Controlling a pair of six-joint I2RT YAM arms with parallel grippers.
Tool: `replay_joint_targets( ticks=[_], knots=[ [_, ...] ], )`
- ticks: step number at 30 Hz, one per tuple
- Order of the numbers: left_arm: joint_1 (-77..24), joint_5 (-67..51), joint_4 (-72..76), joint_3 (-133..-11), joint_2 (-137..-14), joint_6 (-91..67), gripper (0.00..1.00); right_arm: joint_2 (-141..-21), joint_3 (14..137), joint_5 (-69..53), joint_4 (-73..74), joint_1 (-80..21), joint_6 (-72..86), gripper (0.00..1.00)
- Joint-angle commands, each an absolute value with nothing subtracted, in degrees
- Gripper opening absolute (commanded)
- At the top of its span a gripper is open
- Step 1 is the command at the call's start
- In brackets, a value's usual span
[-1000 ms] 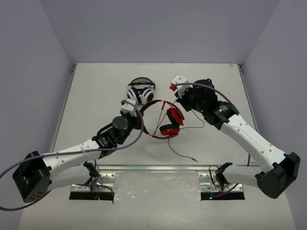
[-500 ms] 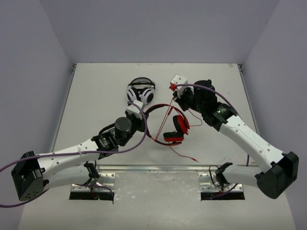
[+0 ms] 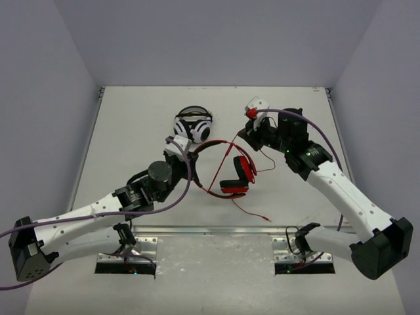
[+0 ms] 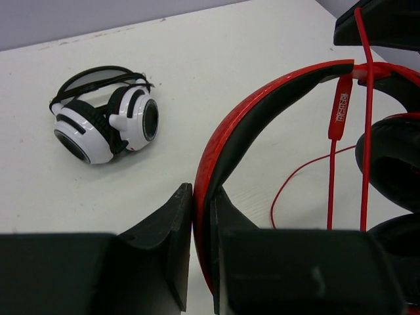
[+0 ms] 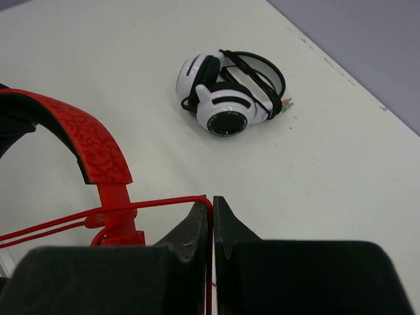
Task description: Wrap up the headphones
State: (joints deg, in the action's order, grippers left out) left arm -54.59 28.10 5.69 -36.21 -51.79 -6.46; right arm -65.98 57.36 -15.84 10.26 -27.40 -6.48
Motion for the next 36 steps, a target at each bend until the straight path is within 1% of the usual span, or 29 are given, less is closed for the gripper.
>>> replay_joint_targets(
  ticks=[1, 4, 7, 9, 14, 15, 17, 20, 21, 23, 26, 28, 29, 30, 32, 34, 35, 36],
  knots=[
    [-57.21, 26.1, 4.58, -41.47, -47.56, -7.38, 0.0, -63.9, 58.18, -13.88, 1.94, -23.82, -4.05, 0.02],
    [-57.65, 27.07, 2.64, -43.41, -46.24, -7.56, 0.0, -62.85, 57.48, -14.59, 0.79, -23.47, -2.29, 0.02],
    [-57.74, 26.11, 1.24, -45.17, -44.83, -7.91, 0.0, -62.49, 56.69, -16.87, 0.35, -23.12, -0.53, 0.05],
    [-57.74, 24.96, 0.62, -46.31, -44.12, -8.09, 0.0, -62.75, 56.52, -18.71, 0.35, -23.12, -0.35, 0.05],
    [-57.74, 21.63, 0.09, -51.67, -42.8, -8.26, 0.0, -62.93, 52.39, -26.7, -8.16, -23.03, 6.58, 0.08],
    [-57.74, 21.53, -1.91, -52.46, -42.89, -8.35, 0.0, -63.28, 50.73, -30.55, -12.09, -23.03, 8.16, 0.1],
    [-57.74, 20.83, -2.81, -54.92, -43.85, -8.44, 0.0, -64.59, 49.14, -34.52, -16.59, -23.03, 13.76, 0.16],
    [-57.74, 20.65, -2.9, -56.25, -44.56, -8.7, 0.0, -68.98, 46.77, -41.29, -26.08, -23.2, 21.95, 0.19],
    [-57.74, 20.83, -2.99, -57.12, -44.73, -8.88, 0.0, -70.13, 45.45, -42.44, -30.98, -23.12, 23.89, 0.2],
    [-57.74, 21.61, -3.51, -58.27, -45.35, -9.75, 0.0, -73.29, 44.04, -42.98, -35.14, -23.38, 27.59, 0.22],
    [-57.74, 22.24, -5.0, -61.34, -46.4, -11.16, 0.0, -77.42, 41.49, -43.41, -43.48, -23.47, 31.45, 0.26],
    [-57.74, 22.67, -6.06, -63.88, -47.54, -11.77, 0.0, -80.92, 40.43, -44.2, -50.25, -23.47, 35.04, 0.32],
    [-57.74, 23.46, -7.02, -64.77, -47.9, -12.39, 0.0, -82.08, 40.34, -44.99, -52.36, -23.55, 36.2, 0.39],
    [-57.74, 24.08, -7.73, -65.56, -48.25, -12.65, 0.0, -83.05, 40.52, -45.0, -55.08, -23.73, 36.99, 0.4],
    [-57.74, 25.92, -9.31, -67.41, -48.95, -13.88, 0.0, -85.51, 41.13, -44.39, -55.98, -23.9, 37.88, 0.4],
    [-57.74, 27.95, -11.15, -69.08, -49.57, -15.37, 0.0, -86.92, 42.18, -44.82, -57.65, -24.43, 39.02, 0.38],
    [-57.74, 30.39, -11.77, -69.69, -49.74, -15.82, 0.0, -88.05, 42.45, -45.35, -58.27, -24.78, 39.2, 0.34],
    [-57.74, 32.06, -12.56, -70.22, -50.09, -16.43, 0.0, -88.41, 42.63, -45.53, -58.27, -25.83, 38.59, 0.21]
  ],
)
